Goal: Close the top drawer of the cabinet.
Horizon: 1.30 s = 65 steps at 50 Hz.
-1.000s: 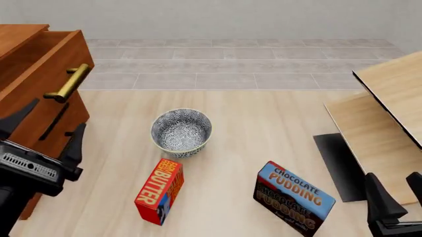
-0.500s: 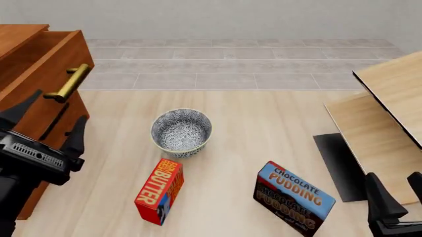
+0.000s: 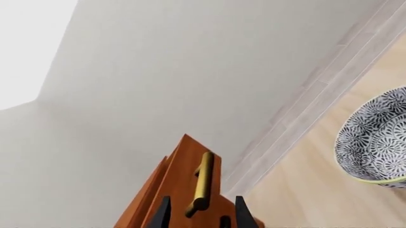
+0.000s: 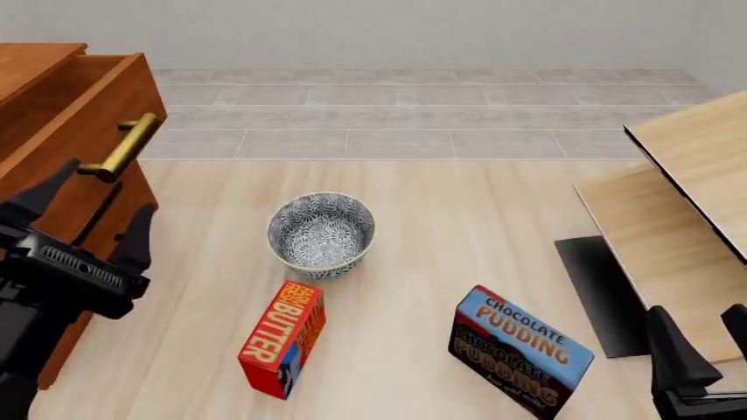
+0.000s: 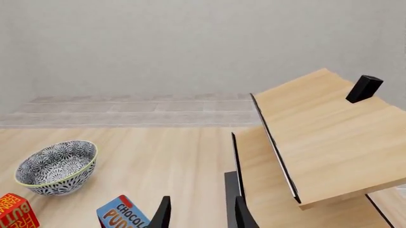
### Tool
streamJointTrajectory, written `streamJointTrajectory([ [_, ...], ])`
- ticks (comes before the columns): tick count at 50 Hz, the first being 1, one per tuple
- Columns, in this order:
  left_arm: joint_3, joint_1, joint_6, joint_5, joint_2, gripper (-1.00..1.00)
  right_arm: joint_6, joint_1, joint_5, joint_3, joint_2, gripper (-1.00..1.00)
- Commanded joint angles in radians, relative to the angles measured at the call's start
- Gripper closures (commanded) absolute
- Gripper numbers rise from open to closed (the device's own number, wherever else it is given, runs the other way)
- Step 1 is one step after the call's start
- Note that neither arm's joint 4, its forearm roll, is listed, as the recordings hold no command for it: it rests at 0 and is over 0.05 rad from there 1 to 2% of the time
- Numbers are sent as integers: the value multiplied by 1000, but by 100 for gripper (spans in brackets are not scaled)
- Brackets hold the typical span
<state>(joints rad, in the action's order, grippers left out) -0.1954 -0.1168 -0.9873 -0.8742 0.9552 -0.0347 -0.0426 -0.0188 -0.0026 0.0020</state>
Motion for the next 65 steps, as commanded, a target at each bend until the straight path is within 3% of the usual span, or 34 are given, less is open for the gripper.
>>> streamJointTrajectory([
  [1,-6,16,-9,-2,9,-100,2,-1,1,0,0,-100],
  [65,-9,92,-28,-49,74,-100,0,-4,-5,1,0,-100],
])
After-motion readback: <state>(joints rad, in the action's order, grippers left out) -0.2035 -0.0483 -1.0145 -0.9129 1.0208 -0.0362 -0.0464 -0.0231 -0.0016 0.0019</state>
